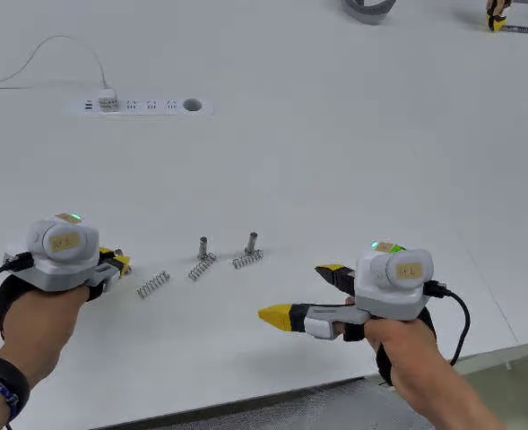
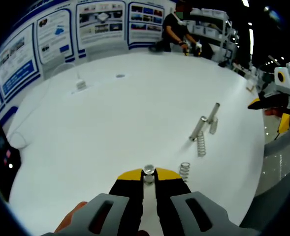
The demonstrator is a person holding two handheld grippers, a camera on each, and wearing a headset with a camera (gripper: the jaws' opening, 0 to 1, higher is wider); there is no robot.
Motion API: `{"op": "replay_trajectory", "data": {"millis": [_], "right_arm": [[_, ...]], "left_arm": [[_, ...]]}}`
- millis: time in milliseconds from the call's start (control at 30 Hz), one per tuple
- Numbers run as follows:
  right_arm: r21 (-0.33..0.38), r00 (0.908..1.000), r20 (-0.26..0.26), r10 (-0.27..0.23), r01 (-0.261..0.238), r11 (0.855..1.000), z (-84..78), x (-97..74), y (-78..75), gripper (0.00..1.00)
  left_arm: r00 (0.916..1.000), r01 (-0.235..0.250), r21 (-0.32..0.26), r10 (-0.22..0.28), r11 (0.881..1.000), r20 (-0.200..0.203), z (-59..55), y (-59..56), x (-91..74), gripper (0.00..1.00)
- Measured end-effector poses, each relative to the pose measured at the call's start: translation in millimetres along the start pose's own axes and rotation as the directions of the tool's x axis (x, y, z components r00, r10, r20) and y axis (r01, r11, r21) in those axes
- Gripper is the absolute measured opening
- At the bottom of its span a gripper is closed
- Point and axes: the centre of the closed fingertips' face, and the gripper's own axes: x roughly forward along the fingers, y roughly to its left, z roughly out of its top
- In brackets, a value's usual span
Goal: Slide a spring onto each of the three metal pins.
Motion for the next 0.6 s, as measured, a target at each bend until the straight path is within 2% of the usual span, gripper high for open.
{"op": "replay_trajectory", "data": {"millis": [600], "right_arm": [[0.015, 0.9999, 0.000, -0.013, 0.013, 1.000, -7.0, -7.4, -4.5, 0.86]], "left_arm": [[0.9995, 0.027, 0.020, -0.027, 0.999, 0.015, 16.7, -17.5, 10.8, 0.07]]}}
